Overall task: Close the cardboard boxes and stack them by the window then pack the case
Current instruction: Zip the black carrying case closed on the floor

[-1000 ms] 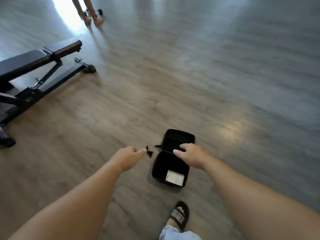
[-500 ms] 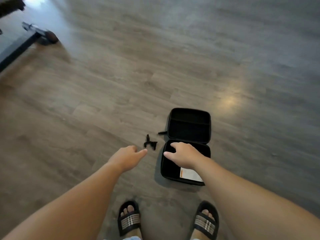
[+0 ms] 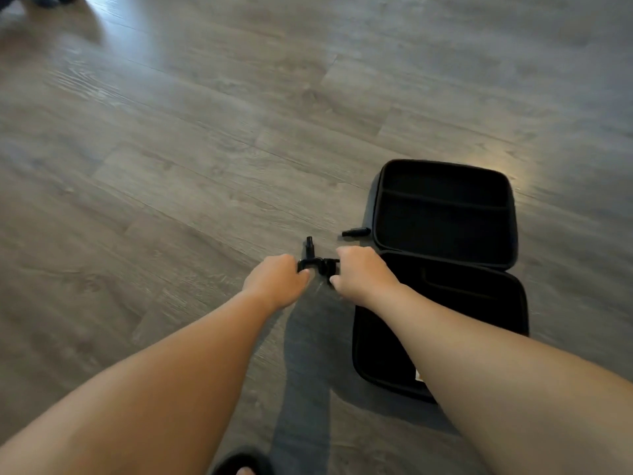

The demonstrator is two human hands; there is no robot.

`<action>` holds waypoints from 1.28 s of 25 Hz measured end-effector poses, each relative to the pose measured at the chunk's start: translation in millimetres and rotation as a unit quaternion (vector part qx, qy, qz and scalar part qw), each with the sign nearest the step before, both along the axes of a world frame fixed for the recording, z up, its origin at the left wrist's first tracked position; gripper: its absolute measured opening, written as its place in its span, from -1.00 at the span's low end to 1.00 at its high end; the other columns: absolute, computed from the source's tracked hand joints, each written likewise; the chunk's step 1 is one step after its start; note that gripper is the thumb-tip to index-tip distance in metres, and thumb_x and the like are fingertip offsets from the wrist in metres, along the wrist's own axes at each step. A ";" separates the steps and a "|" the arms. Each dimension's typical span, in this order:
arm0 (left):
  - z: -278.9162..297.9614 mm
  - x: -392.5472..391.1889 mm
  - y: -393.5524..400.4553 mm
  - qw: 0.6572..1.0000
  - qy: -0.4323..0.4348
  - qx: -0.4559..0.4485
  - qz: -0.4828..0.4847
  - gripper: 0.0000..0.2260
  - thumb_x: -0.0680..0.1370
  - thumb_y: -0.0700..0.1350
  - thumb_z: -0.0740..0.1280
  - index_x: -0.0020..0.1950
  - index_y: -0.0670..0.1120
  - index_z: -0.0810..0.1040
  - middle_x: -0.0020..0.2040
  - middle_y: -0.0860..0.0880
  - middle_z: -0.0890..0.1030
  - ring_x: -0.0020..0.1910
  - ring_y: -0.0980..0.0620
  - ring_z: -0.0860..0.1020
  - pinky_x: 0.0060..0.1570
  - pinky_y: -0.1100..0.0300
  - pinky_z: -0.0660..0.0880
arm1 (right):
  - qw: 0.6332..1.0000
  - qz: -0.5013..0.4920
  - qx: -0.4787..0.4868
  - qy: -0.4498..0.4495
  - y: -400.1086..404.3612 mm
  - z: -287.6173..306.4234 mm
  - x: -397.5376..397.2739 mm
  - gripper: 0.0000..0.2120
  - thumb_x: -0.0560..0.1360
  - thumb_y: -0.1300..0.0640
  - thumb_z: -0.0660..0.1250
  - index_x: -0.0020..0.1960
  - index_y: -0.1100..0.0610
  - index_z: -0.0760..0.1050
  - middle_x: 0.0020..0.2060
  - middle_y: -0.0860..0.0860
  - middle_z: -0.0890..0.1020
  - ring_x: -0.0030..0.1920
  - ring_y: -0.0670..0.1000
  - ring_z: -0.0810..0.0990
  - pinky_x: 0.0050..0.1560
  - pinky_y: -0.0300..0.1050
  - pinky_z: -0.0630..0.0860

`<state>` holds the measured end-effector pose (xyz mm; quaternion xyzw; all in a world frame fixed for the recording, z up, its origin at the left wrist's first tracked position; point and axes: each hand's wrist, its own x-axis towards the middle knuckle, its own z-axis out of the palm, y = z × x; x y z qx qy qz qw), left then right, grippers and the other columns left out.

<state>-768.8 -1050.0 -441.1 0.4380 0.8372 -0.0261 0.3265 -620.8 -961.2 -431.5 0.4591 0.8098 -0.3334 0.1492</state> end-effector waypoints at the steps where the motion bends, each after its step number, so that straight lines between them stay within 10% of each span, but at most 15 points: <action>1: -8.3 -2.6 5.7 1.000 0.015 0.014 -0.007 -0.73 0.58 0.09 0.23 -0.10 -0.07 0.57 -0.26 0.00 0.56 -0.23 -0.06 0.58 -0.27 0.12 0.45 | 1.000 0.008 0.016 -0.011 1.3 -11.2 -4.4 -0.81 0.51 0.06 0.41 -0.13 0.04 0.39 -0.02 0.09 0.57 -0.09 0.11 0.54 -0.17 -0.02 0.53; 8: -22.2 4.9 44.7 0.994 0.004 0.076 -0.075 -0.81 0.54 -0.12 0.34 0.12 -0.12 0.61 0.07 -0.12 0.64 0.09 -0.17 0.58 0.04 -0.02 0.56 | 0.997 0.046 0.057 -0.015 10.8 -30.5 -20.3 -0.86 0.52 0.25 0.27 0.07 0.20 0.52 0.04 0.22 0.59 0.08 0.29 0.58 -0.11 0.04 0.45; 14: -33.9 13.2 53.4 0.993 -0.009 0.075 -0.094 -0.87 0.47 -0.23 0.29 -0.19 -0.03 0.58 -0.10 -0.15 0.64 -0.05 -0.22 0.59 -0.19 0.08 0.44 | 0.997 0.020 0.080 -0.005 12.8 -40.5 -22.6 -0.80 0.56 0.21 0.19 0.09 0.19 0.54 0.05 0.21 0.60 0.07 0.29 0.59 -0.15 0.02 0.39; 32: -5.6 63.3 95.1 0.969 -0.051 0.212 -0.118 -0.82 0.45 -0.16 0.31 -0.08 -0.04 0.70 -0.20 -0.05 0.68 -0.13 -0.08 0.61 -0.08 0.00 0.60 | 0.972 -0.151 0.070 0.165 42.2 -11.1 60.2 -0.89 0.51 0.18 0.38 0.01 0.08 0.65 -0.18 0.00 0.66 -0.16 0.02 0.63 -0.14 -0.03 0.61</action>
